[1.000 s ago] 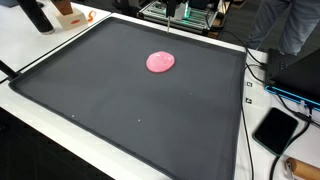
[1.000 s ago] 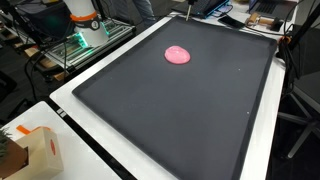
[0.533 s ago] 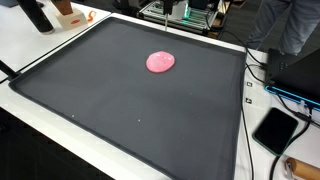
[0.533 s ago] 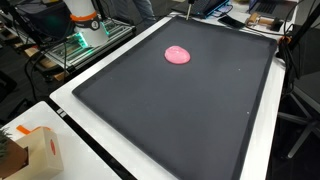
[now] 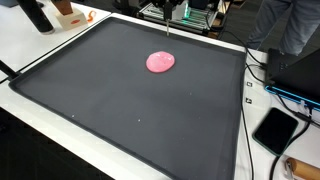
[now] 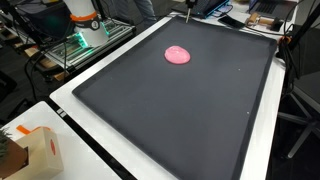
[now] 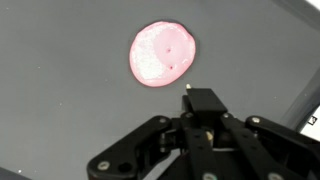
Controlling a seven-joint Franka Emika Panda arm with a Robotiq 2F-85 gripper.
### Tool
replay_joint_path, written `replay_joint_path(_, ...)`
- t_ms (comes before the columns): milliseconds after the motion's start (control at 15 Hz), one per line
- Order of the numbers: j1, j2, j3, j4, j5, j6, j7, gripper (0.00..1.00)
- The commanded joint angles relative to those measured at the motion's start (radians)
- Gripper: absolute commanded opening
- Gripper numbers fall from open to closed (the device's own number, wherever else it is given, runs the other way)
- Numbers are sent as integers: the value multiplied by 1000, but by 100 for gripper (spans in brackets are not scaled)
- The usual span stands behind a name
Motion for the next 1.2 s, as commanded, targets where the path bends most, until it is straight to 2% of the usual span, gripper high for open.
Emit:
replay_joint_path(0,-45,-6,-18,-75,109,64,-136,3)
replay_joint_path(533,-77,18,-28,-184,106,157,-272,3)
replay_joint_path(1133,-84,43,-34,-271,55,339,-298,3)
